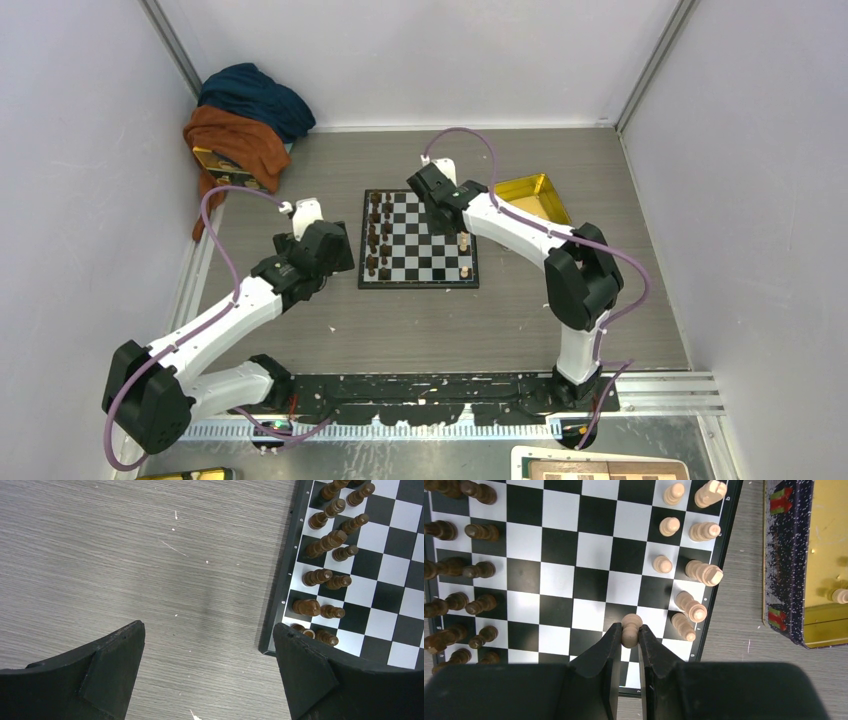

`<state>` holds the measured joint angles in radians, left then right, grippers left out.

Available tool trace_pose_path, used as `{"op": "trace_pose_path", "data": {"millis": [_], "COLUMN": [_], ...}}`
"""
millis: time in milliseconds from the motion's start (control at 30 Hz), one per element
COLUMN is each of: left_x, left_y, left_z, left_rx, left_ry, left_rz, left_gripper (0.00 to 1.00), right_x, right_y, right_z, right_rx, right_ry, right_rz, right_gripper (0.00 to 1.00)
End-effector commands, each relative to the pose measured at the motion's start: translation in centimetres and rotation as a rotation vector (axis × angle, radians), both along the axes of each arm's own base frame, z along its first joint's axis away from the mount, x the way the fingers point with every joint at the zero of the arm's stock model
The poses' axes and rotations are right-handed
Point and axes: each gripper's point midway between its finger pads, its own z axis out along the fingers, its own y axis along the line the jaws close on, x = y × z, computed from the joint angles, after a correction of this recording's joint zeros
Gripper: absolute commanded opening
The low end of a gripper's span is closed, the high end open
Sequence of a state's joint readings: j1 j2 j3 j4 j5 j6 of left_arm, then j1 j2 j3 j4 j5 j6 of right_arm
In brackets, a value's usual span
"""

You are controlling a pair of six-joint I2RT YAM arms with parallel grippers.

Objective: Set up the chess pieces on the board
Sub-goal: Place the chess piece on the chessboard.

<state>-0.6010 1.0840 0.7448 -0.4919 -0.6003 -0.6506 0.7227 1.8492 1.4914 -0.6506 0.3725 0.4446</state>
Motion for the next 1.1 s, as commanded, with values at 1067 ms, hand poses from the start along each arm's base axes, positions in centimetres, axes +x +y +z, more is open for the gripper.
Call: {"op": "trace_pose_path", "data": {"millis": [1067], "left_x": [0.2], "left_y": [0.1], "left_z": [-0.2], "left_rx": [0.012], "left_ry": [-0.002], "left_rz": [0.013], "left_gripper": [1.00], "right_x": [2.2], "right_y": [-1.9], "right_z": [-4.7], "right_rx": [0.073], "right_ry": [0.048], "right_rz": [-0.126], "right_gripper": [0.01]}}
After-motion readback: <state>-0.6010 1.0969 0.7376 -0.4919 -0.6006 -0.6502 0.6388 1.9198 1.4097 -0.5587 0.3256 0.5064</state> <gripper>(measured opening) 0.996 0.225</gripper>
